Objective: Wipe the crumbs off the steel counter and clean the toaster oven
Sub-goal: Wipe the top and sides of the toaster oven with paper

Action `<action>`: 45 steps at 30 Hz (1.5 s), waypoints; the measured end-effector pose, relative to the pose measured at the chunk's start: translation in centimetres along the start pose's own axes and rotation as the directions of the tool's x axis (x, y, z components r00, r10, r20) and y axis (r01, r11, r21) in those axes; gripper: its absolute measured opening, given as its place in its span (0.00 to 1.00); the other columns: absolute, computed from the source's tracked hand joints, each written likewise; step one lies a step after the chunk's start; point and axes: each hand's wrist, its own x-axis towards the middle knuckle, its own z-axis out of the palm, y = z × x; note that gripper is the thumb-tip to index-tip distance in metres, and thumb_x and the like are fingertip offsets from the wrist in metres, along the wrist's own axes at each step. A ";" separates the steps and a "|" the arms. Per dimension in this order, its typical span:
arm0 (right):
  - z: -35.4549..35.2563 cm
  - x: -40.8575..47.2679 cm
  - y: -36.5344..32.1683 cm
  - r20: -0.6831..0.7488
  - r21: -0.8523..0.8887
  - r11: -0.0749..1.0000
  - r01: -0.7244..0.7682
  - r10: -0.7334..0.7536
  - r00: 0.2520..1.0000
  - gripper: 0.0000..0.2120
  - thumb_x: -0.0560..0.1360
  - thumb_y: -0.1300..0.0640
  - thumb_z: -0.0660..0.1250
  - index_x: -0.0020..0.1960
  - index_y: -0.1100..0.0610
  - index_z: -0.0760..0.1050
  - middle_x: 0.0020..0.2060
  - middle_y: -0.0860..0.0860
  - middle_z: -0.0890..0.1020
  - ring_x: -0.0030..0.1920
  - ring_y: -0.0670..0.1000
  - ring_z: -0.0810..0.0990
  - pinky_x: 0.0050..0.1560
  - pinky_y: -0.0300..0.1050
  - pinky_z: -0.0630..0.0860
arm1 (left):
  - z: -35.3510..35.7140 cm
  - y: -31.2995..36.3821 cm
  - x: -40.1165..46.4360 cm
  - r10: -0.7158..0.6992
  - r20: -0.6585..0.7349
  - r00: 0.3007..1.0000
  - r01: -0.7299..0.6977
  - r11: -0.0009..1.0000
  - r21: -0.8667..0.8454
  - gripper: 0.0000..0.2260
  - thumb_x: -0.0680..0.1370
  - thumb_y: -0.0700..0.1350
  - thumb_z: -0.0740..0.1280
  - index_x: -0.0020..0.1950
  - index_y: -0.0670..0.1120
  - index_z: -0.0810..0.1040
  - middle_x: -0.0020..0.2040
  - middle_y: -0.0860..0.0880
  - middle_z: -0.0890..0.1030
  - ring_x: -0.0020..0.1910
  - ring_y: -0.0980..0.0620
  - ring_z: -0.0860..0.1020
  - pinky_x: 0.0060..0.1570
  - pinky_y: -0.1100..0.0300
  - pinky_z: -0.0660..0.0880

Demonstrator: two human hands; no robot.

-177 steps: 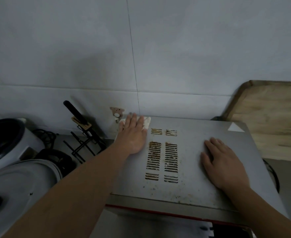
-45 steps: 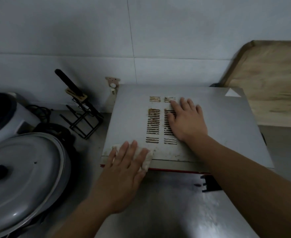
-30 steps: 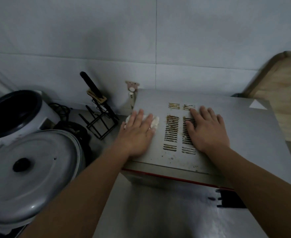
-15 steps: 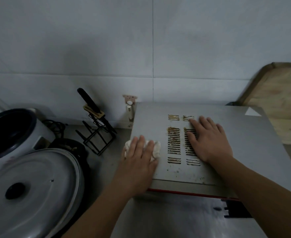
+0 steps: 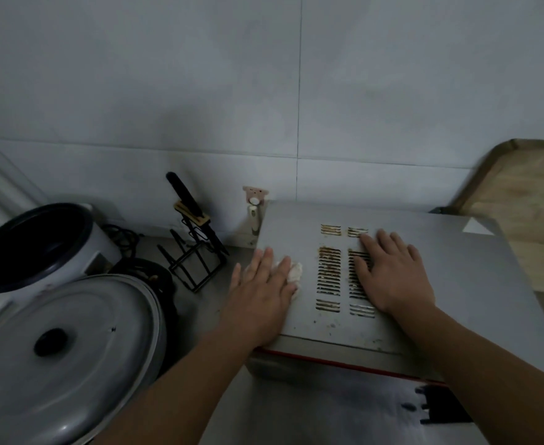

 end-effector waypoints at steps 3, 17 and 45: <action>0.0 0.0 0.1 0.004 0.011 1.000 0.001 -0.001 1.000 0.31 0.79 0.34 0.38 0.79 0.44 0.51 0.79 0.52 0.54 0.79 0.54 0.49 0.77 0.57 0.47 | -0.1 0.5 0.6 -0.062 0.034 0.997 0.064 0.997 -0.052 0.25 0.82 0.62 0.42 0.79 0.62 0.42 0.80 0.52 0.34 0.77 0.50 0.30 0.76 0.43 0.38; -0.2 -0.2 0.4 0.001 0.072 0.997 0.032 -0.032 0.999 0.34 0.76 0.35 0.38 0.79 0.47 0.52 0.79 0.54 0.54 0.79 0.55 0.49 0.77 0.58 0.47 | 0.0 2.4 2.5 -0.231 -0.010 0.973 0.230 0.970 -0.078 0.25 0.83 0.60 0.42 0.80 0.58 0.44 0.81 0.48 0.43 0.79 0.47 0.38 0.76 0.40 0.45; -2.9 -0.1 -10.6 0.026 0.001 0.999 0.037 -0.037 0.999 0.27 0.82 0.41 0.50 0.77 0.51 0.61 0.75 0.53 0.67 0.73 0.54 0.65 0.73 0.50 0.59 | 0.6 -2.9 -2.2 -0.226 -0.116 0.967 0.042 0.592 -0.805 0.06 0.82 0.48 0.59 0.57 0.58 0.69 0.53 0.55 0.77 0.46 0.57 0.74 0.41 0.60 0.69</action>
